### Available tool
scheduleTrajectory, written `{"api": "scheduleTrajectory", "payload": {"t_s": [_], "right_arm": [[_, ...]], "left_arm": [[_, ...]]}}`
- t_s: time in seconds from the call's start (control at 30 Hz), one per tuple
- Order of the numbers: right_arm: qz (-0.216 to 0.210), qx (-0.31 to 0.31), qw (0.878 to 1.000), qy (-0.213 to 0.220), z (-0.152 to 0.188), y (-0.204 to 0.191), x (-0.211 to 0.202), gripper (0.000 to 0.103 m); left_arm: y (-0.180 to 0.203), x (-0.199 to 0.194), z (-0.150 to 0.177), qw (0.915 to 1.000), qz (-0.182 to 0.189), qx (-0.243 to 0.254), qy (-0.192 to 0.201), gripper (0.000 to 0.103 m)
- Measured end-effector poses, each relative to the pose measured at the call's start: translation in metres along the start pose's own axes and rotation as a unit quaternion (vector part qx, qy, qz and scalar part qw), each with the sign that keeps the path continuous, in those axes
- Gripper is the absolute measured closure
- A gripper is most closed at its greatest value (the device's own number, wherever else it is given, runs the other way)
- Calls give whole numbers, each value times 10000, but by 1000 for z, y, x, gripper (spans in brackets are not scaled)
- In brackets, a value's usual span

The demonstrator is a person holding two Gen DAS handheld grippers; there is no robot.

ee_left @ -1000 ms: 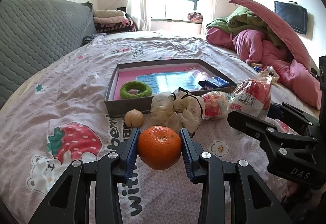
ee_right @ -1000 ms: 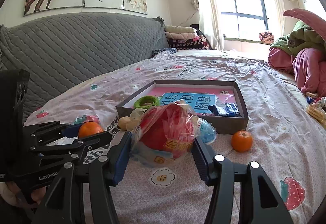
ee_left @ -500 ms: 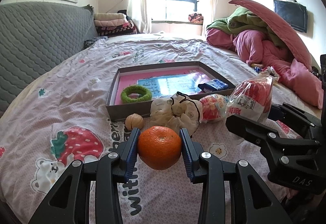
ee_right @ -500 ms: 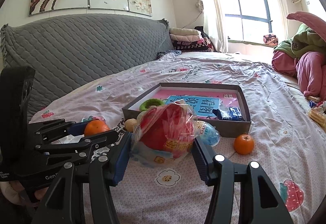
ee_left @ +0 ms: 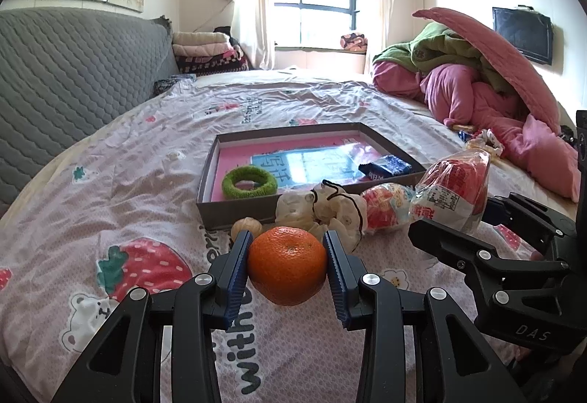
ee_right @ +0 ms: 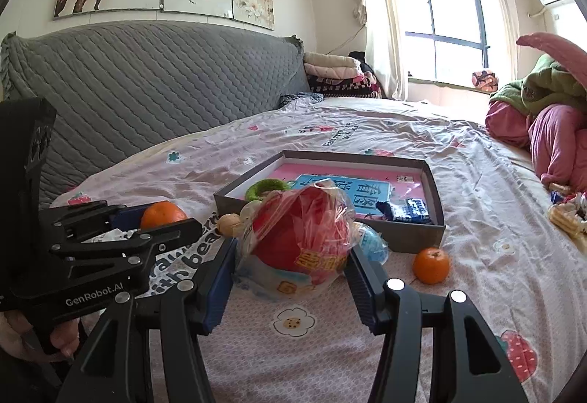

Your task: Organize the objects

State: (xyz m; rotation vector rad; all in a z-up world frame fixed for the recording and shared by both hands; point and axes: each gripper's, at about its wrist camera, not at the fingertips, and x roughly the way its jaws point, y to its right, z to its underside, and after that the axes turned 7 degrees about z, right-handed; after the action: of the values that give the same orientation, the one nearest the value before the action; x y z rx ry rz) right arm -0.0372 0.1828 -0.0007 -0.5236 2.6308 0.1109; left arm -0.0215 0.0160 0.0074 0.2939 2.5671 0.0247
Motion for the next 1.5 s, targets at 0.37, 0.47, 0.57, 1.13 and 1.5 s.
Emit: {"api": "scheduleTrajectory", "payload": {"t_s": [0.37,0.47,0.57,1.13,1.5], "right_arm": [[88,-1,10000,15,-3,4,4,46],[119,-22,9999,12,-5,3,6,46],[164,-58,9998,15,-8,4,8,46],[168,-296,9994,105,-38,10,32,46],[170,-84,9996,210,-64,29,51,46]], "left_arm": [[-11,5,-11,9997,101,-170,137,63],[-12,8,-16,9996,116,-180,177,63],[-13,12,-21,9996,85,-196,185,63],[-24,36,-54,9991,-20,-289,303,63],[-32,46,-74,9989,-120,-259,382,63]]}}
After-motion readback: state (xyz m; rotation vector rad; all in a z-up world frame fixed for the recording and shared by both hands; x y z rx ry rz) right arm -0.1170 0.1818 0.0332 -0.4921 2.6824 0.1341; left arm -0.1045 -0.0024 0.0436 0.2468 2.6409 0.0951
